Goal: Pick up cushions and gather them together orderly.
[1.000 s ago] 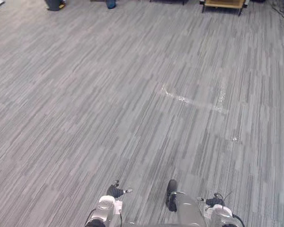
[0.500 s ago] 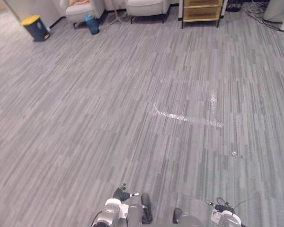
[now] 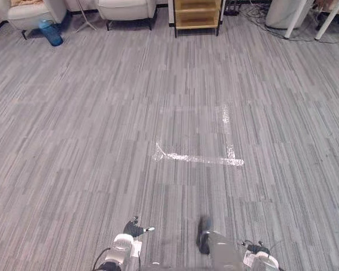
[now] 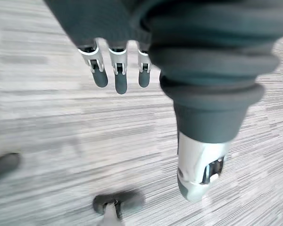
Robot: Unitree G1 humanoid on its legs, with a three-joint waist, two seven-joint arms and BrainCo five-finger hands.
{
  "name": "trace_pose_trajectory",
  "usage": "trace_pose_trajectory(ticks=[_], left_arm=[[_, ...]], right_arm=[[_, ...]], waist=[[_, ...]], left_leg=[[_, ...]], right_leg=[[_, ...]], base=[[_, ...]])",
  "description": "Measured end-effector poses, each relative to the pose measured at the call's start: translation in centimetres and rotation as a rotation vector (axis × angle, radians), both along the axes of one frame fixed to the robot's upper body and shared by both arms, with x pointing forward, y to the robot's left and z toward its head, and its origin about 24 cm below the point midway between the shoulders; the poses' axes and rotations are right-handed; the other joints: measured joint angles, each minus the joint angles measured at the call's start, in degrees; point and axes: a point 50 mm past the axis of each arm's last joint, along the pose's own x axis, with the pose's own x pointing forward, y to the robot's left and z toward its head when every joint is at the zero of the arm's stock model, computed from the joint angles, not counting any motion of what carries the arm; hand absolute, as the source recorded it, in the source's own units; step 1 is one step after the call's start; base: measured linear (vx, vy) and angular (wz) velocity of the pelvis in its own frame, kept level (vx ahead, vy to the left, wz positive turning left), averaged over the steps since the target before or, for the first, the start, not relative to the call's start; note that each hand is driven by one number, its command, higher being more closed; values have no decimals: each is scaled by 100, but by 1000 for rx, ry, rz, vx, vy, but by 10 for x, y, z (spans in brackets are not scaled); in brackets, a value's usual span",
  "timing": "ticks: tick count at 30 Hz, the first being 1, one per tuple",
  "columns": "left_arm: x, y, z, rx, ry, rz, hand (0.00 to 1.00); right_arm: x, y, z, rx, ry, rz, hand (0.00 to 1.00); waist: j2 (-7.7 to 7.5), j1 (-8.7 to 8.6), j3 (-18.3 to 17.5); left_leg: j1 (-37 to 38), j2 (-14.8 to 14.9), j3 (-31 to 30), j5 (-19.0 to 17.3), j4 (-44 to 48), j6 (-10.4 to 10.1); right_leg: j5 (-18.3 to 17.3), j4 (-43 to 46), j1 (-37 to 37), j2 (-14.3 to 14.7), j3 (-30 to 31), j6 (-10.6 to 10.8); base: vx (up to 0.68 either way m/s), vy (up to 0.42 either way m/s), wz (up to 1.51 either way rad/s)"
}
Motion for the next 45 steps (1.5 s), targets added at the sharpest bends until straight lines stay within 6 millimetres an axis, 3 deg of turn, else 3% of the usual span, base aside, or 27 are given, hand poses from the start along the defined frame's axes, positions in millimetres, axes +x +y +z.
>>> trace_pose_trajectory(ticks=[3, 4, 6, 7, 9, 12, 13, 15, 16, 17, 19, 21, 22, 23, 24, 26, 27, 29, 30, 31, 32, 33, 34, 37, 40, 42, 45], left_arm=[[3, -10, 0, -25, -1, 1, 0], [3, -13, 0, -29, -2, -5, 0], [2, -15, -1, -33, 5, -7, 0], [0, -15, -1, -34, 9, -9, 0], [-1, -16, -1, -34, 9, -12, 0], [0, -18, 0, -34, 1, -33, 0], [0, -22, 0, -40, 1, -53, 0], [-4, -25, -2, -55, 14, -56, 0], [-13, -22, -6, -53, 36, -47, 0], [-13, -17, -6, -43, 36, -42, 0], [-12, -14, -5, -36, 35, -43, 0], [-12, -14, -5, -35, 35, -51, 0], [-15, -10, -6, -26, 45, -54, 0], [-17, -7, -7, -18, 53, -54, 0], [-22, -2, -9, 3, 69, -79, 0], [-17, -1, -7, 16, 55, -100, 0], [-7, 1, -3, 25, 28, -103, 0], [1, 0, 0, 27, 9, -108, 0], [4, 0, 2, 26, -2, -111, 0], [5, 2, 2, 31, -7, -110, 0], [4, 4, 2, 37, -5, -109, 0], [1, 3, 1, 34, 5, -108, 0], [-5, -12, -2, -10, 22, -109, 0], [-7, -20, -4, -42, 33, -109, 0], [-11, -23, -6, -47, 46, -110, 0], [-14, -25, -7, -48, 53, -115, 0], [-11, -26, -4, -49, 29, -120, 0]], right_arm=[[-5, -2, -1, -1, 10, -12, 0], [-5, -4, 0, -7, 11, -11, 0], [-5, -8, 1, -14, 10, -14, 0], [-7, -8, 0, -4, 6, -41, 0], [-6, -7, 1, -3, 0, -48, 0], [3, -8, 3, -9, -27, -45, 0], [2, -9, 3, -11, -26, -46, 0], [-2, -10, 3, -15, -14, -42, 0], [-4, -5, 1, -4, -8, -37, 0], [-5, -1, -1, 8, -6, -34, 0], [-12, 0, -3, 12, 14, -40, 0], [-15, 0, -4, 14, 20, -38, 0], [-14, 5, -5, 22, 24, -22, 0], [-16, 7, -6, 28, 36, -15, 0], [-22, 12, -9, 40, 53, -9, 0], [-22, 13, -9, 45, 52, -4, 0], [-11, 11, -6, 35, 26, 10, 0], [-3, 10, -4, 28, 9, 29, 0], [-1, 12, -4, 29, 8, 51, 0], [-5, 17, -6, 44, 18, 49, 0], [-8, 19, -7, 49, 25, 48, 0], [-12, 17, -8, 47, 36, 40, 0], [-7, 8, -4, 25, 16, 27, 0], [-15, 3, -5, 24, 25, -18, 0], [-18, -2, -4, 8, 43, 3, 0], [-16, -5, -2, 0, 41, 3, 0], [-13, -8, 0, -14, 29, 5, 0]], waist=[[-11, -13, -6], [-23, -14, -3], [-10, -1, 5], [-48, 11, 30], [-71, 26, 38], [-53, 54, 33], [39, 69, -17], [216, 161, -19], [230, 214, -52], [86, 173, -154], [-32, 165, -234], [-68, 166, -228], [-126, 162, -210], [-167, 156, -200], [-193, 93, -200], [-156, 64, -184], [-66, 52, -144], [-7, 35, -81], [-39, -6, -32], [-262, -55, -7], [-358, -61, 1], [-396, -114, 34], [-99, -97, -26], [-40, -96, -29], [-98, 26, -1], [14, 56, -6], [-30, 149, 2]], left_leg=[[-442, 276, -31, 294, 1344, -385], [-943, 448, -214, 518, 2542, -517], [-1499, 669, -197, 162, 3730, -342], [-1758, 747, -25, -71, 4026, -83], [-2002, 663, 76, -246, 3619, 15], [-2414, 102, 134, -166, 1525, 95], [-2470, -89, 8, 194, 422, 61], [-2568, -52, -159, 715, 32, 134], [-2457, -50, -159, 1030, 153, 454], [-2450, -216, -155, 908, 181, 802], [-2347, -434, -157, 665, 147, 938], [-2158, -509, -135, 469, 141, 948], [-1850, -576, -177, 353, 82, 994], [-1652, -616, -198, 338, 33, 993], [-1250, -646, -340, 273, -61, 998], [-807, -575, -539, 249, -234, 959], [-699, -431, -655, 217, -248, 906], [-609, -313, -732, 214, -248, 902], [-464, -240, -819, 182, -250, 841], [-260, -331, -882, 65, -249, 646], [-188, -384, -939, -18, -249, 516], [12, -374, -1030, -179, -252, 331], [-82, -44, -1092, -59, -162, 201], [-244, 206, -1086, 200, 693, -28], [-1220, 490, -1063, 574, 3076, -686], [-1875, 771, -735, 76, 4026, -324], [-2316, 425, -294, -262, 2620, -41]], right_leg=[[-720, 660, 14, 21, -2, -50], [-1009, 702, 179, 27, 101, -16], [-1183, 574, 524, 44, 123, 42], [-1197, 364, 930, 40, 122, -4], [-1194, 61, 1386, -19, 141, -8], [-1226, -316, 1867, -201, 281, 145], [-1262, -485, 2030, -209, 295, 286], [-1427, -641, 2266, -97, 369, 538], [-1561, -679, 2462, -68, 491, 722], [-1748, -605, 2496, -227, 541, 875], [-2017, -17, 2356, -465, 579, 1224], [-2181, 1474, 1765, -606, 793, 1628], [-2053, 2884, 1239, -763, 828, 2029], [-2028, 3421, 1083, -850, 782, 2067], [-2152, 4080, 919, -1053, 422, 1771], [-2459, 3794, 633, -1126, -199, 1185], [-2448, 2982, 377, -950, -459, 996], [-2200, 2127, 172, -728, -467, 910], [-1419, 772, 97, -507, -303, 971], [-634, -354, 198, -504, -66, 1099], [-424, -595, 218, -554, 30, 1097], [527, -556, 290, -577, 125, 701], [167, -321, 268, -362, -13, 447], [-622, 517, 318, -356, -259, 312], [-1282, 799, 628, -452, -330, 251], [-1458, 719, 1039, -468, -520, 208], [-1510, 435, 1676, -672, -656, 344]], base=[[438, -194, 4], [487, -184, -7], [420, -118, -10], [365, -29, -10], [352, 20, -10], [315, 83, -12], [332, 174, -14], [315, 189, -32], [335, 202, -29], [422, 243, -18], [382, 170, 9], [411, 183, -2], [421, 171, 8], [472, 110, 37], [495, 42, 44], [630, -32, 48], [472, -72, 38], [425, -120, 42], [608, -227, 71], [540, -234, 70], [457, -228, 66], [558, -289, 45], [546, -290, 37], [511, -285, 38], [337, -190, 26], [410, -123, 34], [298, -12, 28]])
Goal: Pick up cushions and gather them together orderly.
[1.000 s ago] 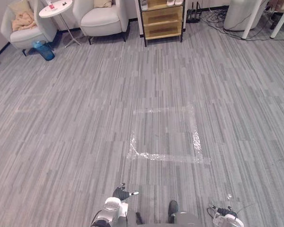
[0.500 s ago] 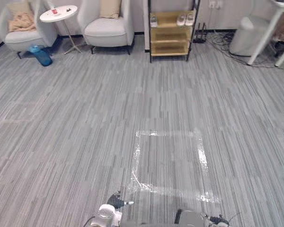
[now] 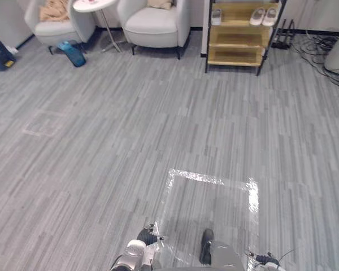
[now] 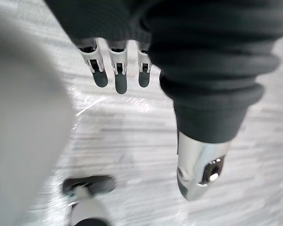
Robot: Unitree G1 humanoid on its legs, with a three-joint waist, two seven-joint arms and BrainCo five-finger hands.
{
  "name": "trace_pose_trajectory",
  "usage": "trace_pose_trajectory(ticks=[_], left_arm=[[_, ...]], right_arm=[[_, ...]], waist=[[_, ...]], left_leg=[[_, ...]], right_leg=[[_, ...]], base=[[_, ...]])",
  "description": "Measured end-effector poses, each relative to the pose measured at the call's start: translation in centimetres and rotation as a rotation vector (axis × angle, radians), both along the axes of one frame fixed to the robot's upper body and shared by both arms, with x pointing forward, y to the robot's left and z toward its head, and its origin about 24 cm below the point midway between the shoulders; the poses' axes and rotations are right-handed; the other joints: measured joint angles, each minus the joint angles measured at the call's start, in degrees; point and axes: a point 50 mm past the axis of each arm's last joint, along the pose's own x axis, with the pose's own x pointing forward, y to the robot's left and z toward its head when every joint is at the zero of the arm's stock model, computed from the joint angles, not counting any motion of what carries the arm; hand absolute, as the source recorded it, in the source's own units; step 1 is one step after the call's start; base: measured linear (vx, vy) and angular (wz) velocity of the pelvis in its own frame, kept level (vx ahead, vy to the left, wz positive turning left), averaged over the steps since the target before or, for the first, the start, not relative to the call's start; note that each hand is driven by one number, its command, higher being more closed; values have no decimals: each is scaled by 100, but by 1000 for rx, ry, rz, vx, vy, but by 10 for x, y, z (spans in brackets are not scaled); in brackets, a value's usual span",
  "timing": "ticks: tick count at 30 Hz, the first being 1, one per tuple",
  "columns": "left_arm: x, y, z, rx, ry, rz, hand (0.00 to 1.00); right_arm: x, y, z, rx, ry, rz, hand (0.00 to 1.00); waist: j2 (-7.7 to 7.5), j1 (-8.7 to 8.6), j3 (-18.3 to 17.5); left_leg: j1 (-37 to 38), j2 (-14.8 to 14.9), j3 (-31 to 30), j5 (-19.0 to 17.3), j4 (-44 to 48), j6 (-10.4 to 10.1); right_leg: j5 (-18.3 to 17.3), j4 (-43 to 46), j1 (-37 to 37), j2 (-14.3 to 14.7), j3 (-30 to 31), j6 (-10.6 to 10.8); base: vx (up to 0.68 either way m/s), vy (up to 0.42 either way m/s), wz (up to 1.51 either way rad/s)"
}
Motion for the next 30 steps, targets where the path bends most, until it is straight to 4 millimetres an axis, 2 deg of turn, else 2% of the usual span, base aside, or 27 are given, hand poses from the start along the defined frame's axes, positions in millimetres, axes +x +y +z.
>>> trace_pose_trajectory(ticks=[1, 2, 3, 4, 5, 6, 8, 9, 12, 15, 16, 18, 19, 20, 22, 23, 24, 25, 27, 28, 30], left_arm=[[0, -1, 0, -2, 1, -1, 0], [0, -1, 0, -3, 0, -1, 0], [0, -1, 0, -3, -3, 0, 0], [-1, -1, 0, -3, -2, 1, 0], [-3, 2, -1, 3, 7, 5, 0], [-8, 7, -3, 12, 20, 13, 0], [-7, 12, -2, 21, 16, 20, 0], [-6, 17, -2, 28, 13, 35, 0], [-9, 26, -2, 47, 17, 41, 0], [-11, 36, -1, 57, 9, 77, 0], [-10, 37, -1, 52, 6, 94, 0], [-13, 36, -2, 48, 12, 99, 0], [-17, 33, -4, 38, 25, 100, 0], [-21, 31, -5, 32, 36, 100, 0], [-25, 32, -6, 38, 45, 92, 0], [-26, 33, -6, 46, 47, 74, 0], [-27, 33, -6, 51, 49, 61, 0], [-25, 33, -6, 55, 46, 52, 0], [-22, 38, -5, 71, 38, 43, 0], [-22, 40, -5, 76, 38, 45, 0], [-29, 38, -7, 68, 57, 49, 0]], right_arm=[[3, 1, 0, -3, -10, 13, 0], [4, 3, 0, -2, -13, 17, 0], [5, 7, 0, -8, -15, 59, 0], [6, 8, 0, -8, -12, 73, 0], [7, 16, -2, 6, -5, 105, 0], [7, 26, -5, 15, 9, 144, 0], [5, 32, -7, 28, 18, 152, 0], [6, 32, -7, 25, 27, 165, 0], [6, 32, -7, 14, 34, 182, 0], [24, 33, -2, 6, -8, 205, 0], [32, 32, 0, -8, -19, 232, 0], [39, 30, 3, -18, -35, 242, 0], [39, 27, 4, -27, -32, 246, 0], [38, 22, 5, -40, -28, 247, 0], [31, 18, 3, -46, -7, 242, 0], [27, 15, 3, -53, 5, 245, 0], [25, 16, 3, -53, 12, 254, 0], [24, 18, 2, -53, 20, 275, 0], [22, 23, -1, -39, 27, 281, 0], [20, 21, -1, -40, 36, 279, 0], [17, 10, 2, -65, 41, 275, 0]], waist=[[24, 5, -3], [36, 0, -9], [129, 30, -63], [175, 55, -79], [240, 121, -143], [142, 115, -229], [15, 137, -290], [-46, 219, -278], [-63, 332, -266], [-60, 547, -274], [-43, 642, -285], [8, 692, -314], [116, 697, -383], [209, 695, -446], [262, 685, -480], [338, 666, -514], [324, 645, -513], [316, 623, -500], [182, 621, -428], [95, 616, -422], [204, 619, -492]], left_leg=[[-27, -227, -23, 117, -994, 61], [-21, -296, -27, 249, -1449, 68], [-72, -318, -31, 937, -2484, -11], [-107, -263, -33, 1158, -2479, 41], [-94, -226, -32, 1470, -2365, 508], [2, -383, -22, 1478, -2523, 533], [106, -614, -26, 1554, -2786, 663], [135, -766, -85, 1589, -2844, 721], [271, -925, -235, 1549, -2861, 787], [363, -979, -336, 1529, -2879, 810], [370, -965, -351, 1526, -2918, 806], [477, -934, -365, 1498, -3088, 796], [573, -908, -396, 1386, -3143, 784], [724, -868, -420, 1376, -3207, 798], [898, -891, -501, 1332, -3204, 865], [982, -901, -586, 1285, -3221, 934], [984, -921, -624, 1280, -3221, 942], [969, -936, -681, 1282, -3200, 938], [956, -1018, -716, 1284, -3155, 924], [946, -1056, -763, 1283, -3164, 860], [896, -930, -723, 1287, -3166, 806]], right_leg=[[-18, -139, 210, -41, -50, 92], [-19, -204, 287, -41, -63, 125], [-63, -396, 450, 68, -63, 276], [-103, -411, 482, 134, -43, 340], [-144, -503, 615, 231, 73, 451], [-157, -598, 717, 116, 144, 588], [-200, -610, 734, -49, 90, 706], [-187, -763, 852, -151, 31, 778], [-149, -1030, 1195, -228, -71, 848], [-141, -1100, 1341, -241, -68, 869], [-142, -1097, 1340, -230, -70, 872], [-183, -866, 1308, -225, -74, 940], [-274, -384, 1161, -252, -65, 1075], [-327, 264, 964, -365, -57, 1155], [-331, 1082, 726, -571, -142, 1174], [-488, 1564, 557, -795, -328, 1210], [-623, 1607, 513, -886, -447, 1203], [-737, 1470, 415, -969, -564, 1186], [-334, 702, 404, -936, -444, 1007], [-392, 346, 488, -900, -435, 1036], [-242, -139, 621, -656, -402, 992]], base=[[210, 42, 11], [288, 84, 5], [230, 94, -10], [304, 145, -31], [295, 155, -22], [314, 148, -12], [348, 118, 25], [309, 88, 30], [255, 39, 40], [119, -44, 23], [64, -73, 10], [59, -33, 7], [93, 11, 5], [94, 31, 4], [103, 50, 8], [101, 46, 18], [77, 43, 27], [49, 39, 30], [41, -15, 25], [28, -75, 8], [12, -121, -13]])
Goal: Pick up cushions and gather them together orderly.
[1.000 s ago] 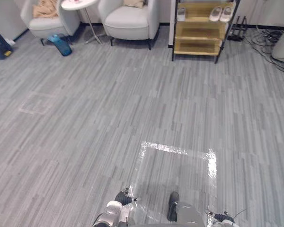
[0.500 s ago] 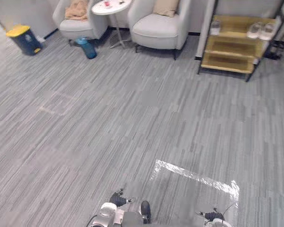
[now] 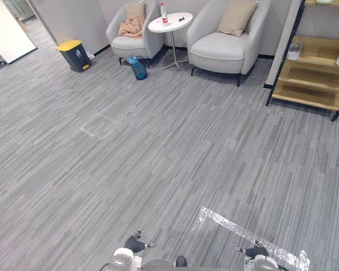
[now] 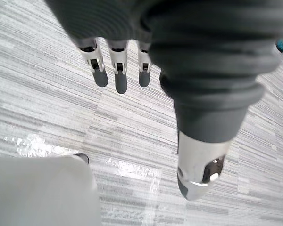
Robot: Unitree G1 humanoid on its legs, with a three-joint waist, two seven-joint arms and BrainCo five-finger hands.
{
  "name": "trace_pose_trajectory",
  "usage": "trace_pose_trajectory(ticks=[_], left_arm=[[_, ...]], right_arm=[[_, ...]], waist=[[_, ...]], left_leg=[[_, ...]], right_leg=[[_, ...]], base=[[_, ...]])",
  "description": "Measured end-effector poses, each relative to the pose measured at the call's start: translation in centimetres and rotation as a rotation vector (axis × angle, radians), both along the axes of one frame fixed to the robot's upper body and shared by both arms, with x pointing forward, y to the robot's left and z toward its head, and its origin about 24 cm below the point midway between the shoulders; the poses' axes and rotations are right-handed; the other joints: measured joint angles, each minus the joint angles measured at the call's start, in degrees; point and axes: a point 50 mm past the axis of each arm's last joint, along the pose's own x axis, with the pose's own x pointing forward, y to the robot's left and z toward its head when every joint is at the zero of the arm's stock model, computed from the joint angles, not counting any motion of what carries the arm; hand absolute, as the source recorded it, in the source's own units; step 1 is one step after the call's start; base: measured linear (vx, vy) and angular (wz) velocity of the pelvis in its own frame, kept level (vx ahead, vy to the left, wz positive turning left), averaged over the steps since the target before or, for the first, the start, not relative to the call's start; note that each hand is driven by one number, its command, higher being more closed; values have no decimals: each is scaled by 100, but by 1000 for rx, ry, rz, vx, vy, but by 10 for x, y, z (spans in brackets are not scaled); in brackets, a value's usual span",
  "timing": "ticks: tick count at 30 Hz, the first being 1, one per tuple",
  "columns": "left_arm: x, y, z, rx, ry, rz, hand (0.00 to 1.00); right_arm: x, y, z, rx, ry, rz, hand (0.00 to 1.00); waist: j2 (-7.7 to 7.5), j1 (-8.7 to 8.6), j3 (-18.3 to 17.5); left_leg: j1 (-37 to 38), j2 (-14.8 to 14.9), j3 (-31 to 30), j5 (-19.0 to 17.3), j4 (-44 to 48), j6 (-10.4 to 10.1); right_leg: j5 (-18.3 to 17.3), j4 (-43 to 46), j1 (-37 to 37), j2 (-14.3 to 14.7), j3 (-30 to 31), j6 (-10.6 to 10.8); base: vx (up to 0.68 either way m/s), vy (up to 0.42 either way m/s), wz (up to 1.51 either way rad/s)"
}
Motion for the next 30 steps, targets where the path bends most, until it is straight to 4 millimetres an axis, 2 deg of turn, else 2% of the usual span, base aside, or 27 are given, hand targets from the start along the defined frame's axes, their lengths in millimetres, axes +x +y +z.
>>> trace_pose_trajectory(ticks=[2, 4, 8, 11, 13, 15, 18, 19, 21, 24, 25, 27, 28, 29, 30], left_arm=[[1, 1, 0, -1, -3, 13, 0], [8, 4, 3, 6, -22, 15, 0], [19, -3, 6, -7, -48, 3, 0], [24, -7, 7, -10, -57, -15, 0], [23, -8, 7, -7, -56, -29, 0], [22, -11, 6, -9, -51, -42, 0], [19, -14, 4, -4, -35, -72, 0], [18, -13, 3, -3, -22, -71, 0], [17, -14, 2, -4, -14, -68, 0], [16, -10, 2, -4, -6, -42, 0], [18, -9, 2, -4, -10, -31, 0], [21, -8, 3, -5, -14, -20, 0], [27, -8, 5, -4, -27, -19, 0], [30, -8, 6, -2, -35, -21, 0], [29, -5, 6, 7, -30, -22, 0]], right_arm=[[5, -7, 4, -10, -20, 5, 0], [2, -10, 4, 0, -34, -43, 0], [-2, -10, 3, 8, -30, -62, 0], [-8, -13, 2, 20, -36, -122, 0], [-11, -14, 2, 15, -35, -139, 0], [-14, -15, 2, 14, -41, -159, 0], [-15, -9, 0, 28, -52, -180, 0], [-17, -6, -1, 37, -50, -191, 0], [-19, -8, -1, 33, -44, -198, 0], [-22, -18, 1, 23, -38, -225, 0], [-22, -21, 2, 11, -35, -225, 0], [-15, -21, 4, 9, -45, -211, 0], [-13, -19, 4, 16, -51, -202, 0], [-11, -17, 3, 26, -55, -203, 0], [-11, -12, 1, 40, -53, -195, 0]], waist=[[1, 3, -5], [-122, 0, -5], [-244, -32, 71], [-338, -77, 140], [-350, -80, 149], [-340, -100, 142], [-316, -279, 148], [-290, -370, 132], [-352, -365, 166], [-400, -497, 188], [-355, -537, 191], [-346, -651, 260], [-229, -669, 411], [-214, -692, 466], [-272, -762, 481]], left_leg=[[-66, 158, 70, 7, -6, -82], [-142, 295, 78, 58, -9, -208], [-174, 399, 92, 132, 25, -328], [-448, 495, 99, 7, 492, -498], [-427, 544, 181, -25, 542, -528], [-373, 610, 290, -96, 486, -500], [-220, 715, 772, -184, 338, -486], [-129, 737, 1075, -289, 297, -473], [14, 737, 1580, -442, 302, -516], [85, 666, 1862, -547, 509, -483], [76, 687, 1794, -563, 559, -457], [142, 799, 1809, -569, 533, -450], [424, 912, 1786, -593, 370, -467], [526, 931, 1776, -617, 288, -505], [561, 901, 1735, -691, 265, -610]], right_leg=[[204, -357, 67, 233, 15, -73], [365, -663, 143, 435, -1, -176], [395, -754, 189, 557, -41, -211], [355, -673, 120, 589, -36, -277], [267, -532, 37, 592, 61, -333], [216, -424, -118, 652, 246, -353], [168, -250, -437, 770, 814, -342], [123, -81, -634, 815, 1100, -368], [-5, 328, -1002, 847, 1591, -386], [-33, 835, -1486, 901, 2073, -347], [37, 847, -1534, 925, 2122, -251], [228, 868, -1632, 962, 2083, 77], [323, 1339, -1844, 1033, 2049, 320], [173, 1419, -1939, 1044, 2008, 180], [172, 1213, -1944, 969, 2062, 91]], base=[[12, -125, -26], [16, -121, -9], [-20, -78, 5], [-54, -34, 3], [-76, -27, -20], [-85, -26, -47], [-21, -23, -99], [31, -7, -141], [57, 10, -144], [127, 10, -127], [100, -42, -84], [101, -51, -86], [54, -46, -75], [20, -18, -42], [-3, 12, 10]])
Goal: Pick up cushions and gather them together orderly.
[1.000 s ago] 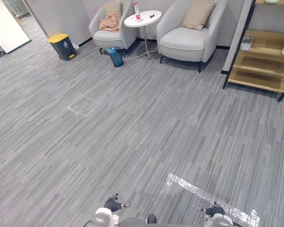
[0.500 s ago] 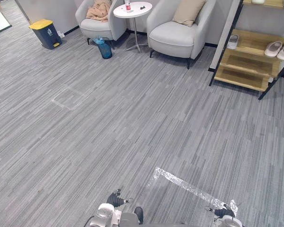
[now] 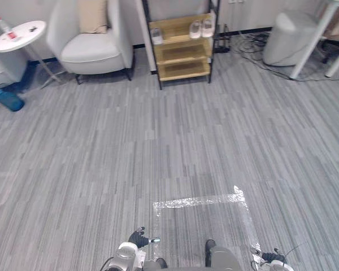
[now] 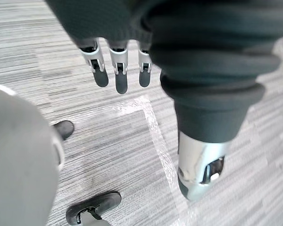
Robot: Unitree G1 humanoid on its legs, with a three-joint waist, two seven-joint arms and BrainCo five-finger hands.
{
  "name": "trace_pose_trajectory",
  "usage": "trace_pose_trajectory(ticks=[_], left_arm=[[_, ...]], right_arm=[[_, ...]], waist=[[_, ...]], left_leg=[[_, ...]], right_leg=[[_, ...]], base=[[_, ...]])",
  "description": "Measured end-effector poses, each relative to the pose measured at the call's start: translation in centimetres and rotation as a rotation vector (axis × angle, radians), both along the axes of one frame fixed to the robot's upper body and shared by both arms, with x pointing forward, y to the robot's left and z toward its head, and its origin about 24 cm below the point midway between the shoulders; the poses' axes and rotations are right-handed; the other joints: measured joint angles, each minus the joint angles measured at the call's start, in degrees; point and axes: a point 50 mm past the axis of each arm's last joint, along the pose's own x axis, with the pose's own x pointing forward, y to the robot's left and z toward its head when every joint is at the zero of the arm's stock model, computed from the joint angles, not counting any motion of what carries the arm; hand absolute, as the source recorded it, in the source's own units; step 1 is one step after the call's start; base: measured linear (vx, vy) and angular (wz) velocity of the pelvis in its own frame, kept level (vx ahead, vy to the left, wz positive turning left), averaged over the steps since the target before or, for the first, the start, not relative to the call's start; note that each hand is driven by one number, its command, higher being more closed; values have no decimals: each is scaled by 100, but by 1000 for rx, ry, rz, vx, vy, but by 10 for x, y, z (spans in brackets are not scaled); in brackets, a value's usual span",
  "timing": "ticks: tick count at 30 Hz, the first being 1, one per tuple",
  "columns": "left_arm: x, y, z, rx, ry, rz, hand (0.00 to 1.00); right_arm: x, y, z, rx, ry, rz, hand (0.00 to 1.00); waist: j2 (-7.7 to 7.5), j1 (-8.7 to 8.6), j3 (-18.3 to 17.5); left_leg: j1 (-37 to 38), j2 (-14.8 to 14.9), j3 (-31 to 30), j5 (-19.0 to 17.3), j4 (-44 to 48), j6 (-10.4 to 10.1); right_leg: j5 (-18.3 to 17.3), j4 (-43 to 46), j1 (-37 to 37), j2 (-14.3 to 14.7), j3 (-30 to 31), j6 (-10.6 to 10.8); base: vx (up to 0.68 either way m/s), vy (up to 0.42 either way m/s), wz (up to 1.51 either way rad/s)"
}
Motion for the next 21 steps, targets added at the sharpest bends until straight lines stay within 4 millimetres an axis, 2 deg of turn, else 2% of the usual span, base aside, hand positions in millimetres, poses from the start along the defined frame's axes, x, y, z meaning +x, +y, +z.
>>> trace_pose_trajectory(ticks=[1, 2, 4, 6, 8, 10, 11, 12, 13, 14, 15, 16, 17, 21], left_arm=[[1, 9, 1, 24, -2, 2, 0], [0, 9, 1, 22, -1, 12, 0], [-4, 4, -1, -1, 8, 43, 0], [-5, 2, -2, -8, 12, 45, 0], [-3, -1, -1, -13, 6, 39, 0], [-1, -3, 0, -15, -5, 28, 0], [0, -7, 0, -21, -9, 14, 0], [1, -9, 1, -25, -13, 8, 0], [5, -14, 3, -31, -30, -16, 0], [6, -17, 4, -35, -40, -24, 0], [6, -17, 4, -37, -41, -24, 0], [5, -16, 3, -34, -38, -23, 0], [2, -13, 2, -25, -28, -21, 0], [-5, -9, -1, -15, -7, -24, 0]], right_arm=[[-7, 9, -5, 27, 15, -3, 0], [-12, 11, -7, 41, 32, -5, 0], [-23, 8, -8, 38, 60, -14, 0], [-28, 9, -9, 41, 73, -18, 0], [-30, 8, -9, 41, 72, -29, 0], [-29, 8, -9, 47, 58, -49, 0], [-30, 8, -9, 52, 58, -57, 0], [-30, 9, -10, 54, 59, -57, 0], [-30, 7, -9, 51, 59, -58, 0], [-30, 6, -9, 47, 57, -61, 0], [-30, 6, -9, 47, 57, -62, 0], [-30, 5, -8, 46, 57, -68, 0], [-30, 12, -11, 71, 56, -80, 0], [-36, 22, -16, 107, 71, -119, 0]], waist=[[-258, -84, -10], [-251, -139, -6], [-121, -181, -40], [-49, -186, -88], [-59, -194, -88], [-51, -188, -96], [-122, -183, -82], [-114, -185, -90], [-92, -185, -103], [-68, -187, -121], [-29, -179, -145], [52, -146, -196], [30, -142, -230], [-66, -128, -249]], left_leg=[[8, -171, -53, -56, 17, -54], [3, -99, -123, -108, 80, -111], [-57, 77, -193, -199, 146, -253], [-215, 228, -302, -269, 431, -309], [-578, 410, -431, -264, 1248, -301], [-619, 494, -419, -173, 1506, -267], [-643, 454, -440, -133, 1482, -224], [-636, 403, -454, -148, 1388, -232], [-607, 182, -536, -172, 965, -260], [-557, -124, -677, -31, 254, -200], [-546, -215, -733, 203, -84, -182], [-555, -267, -659, 652, -380, 105], [-510, -329, -749, 692, -364, 80], [-502, -503, -982, 687, -371, 94]], right_leg=[[205, -308, 10, -254, 101, -36], [202, -225, 12, -254, -32, -288], [-60, -108, -16, -137, -176, -412], [-230, -43, -12, -90, -305, -504], [-282, -71, 139, -82, -501, -616], [-309, -140, 383, -70, -641, -685], [-281, -355, 637, -149, -748, -720], [-258, -433, 717, -174, -797, -746], [-193, -664, 911, -263, -888, -742], [-111, -873, 1081, -316, -951, -671], [-76, -961, 1145, -310, -987, -651], [-43, -1091, 1216, -223, -1031, -592], [54, -1280, 1368, -252, -1027, -450], [198, -1711, 1689, -364, -1201, -315]], base=[[50, -54, 23], [93, -117, 25], [120, -171, 16], [118, -143, 27], [168, -193, 34], [194, -141, 37], [182, -93, 46], [163, -38, 51], [107, 49, 45], [107, 49, 42], [96, 99, 25], [112, 80, 18], [122, 96, 17], [57, 88, 30]])
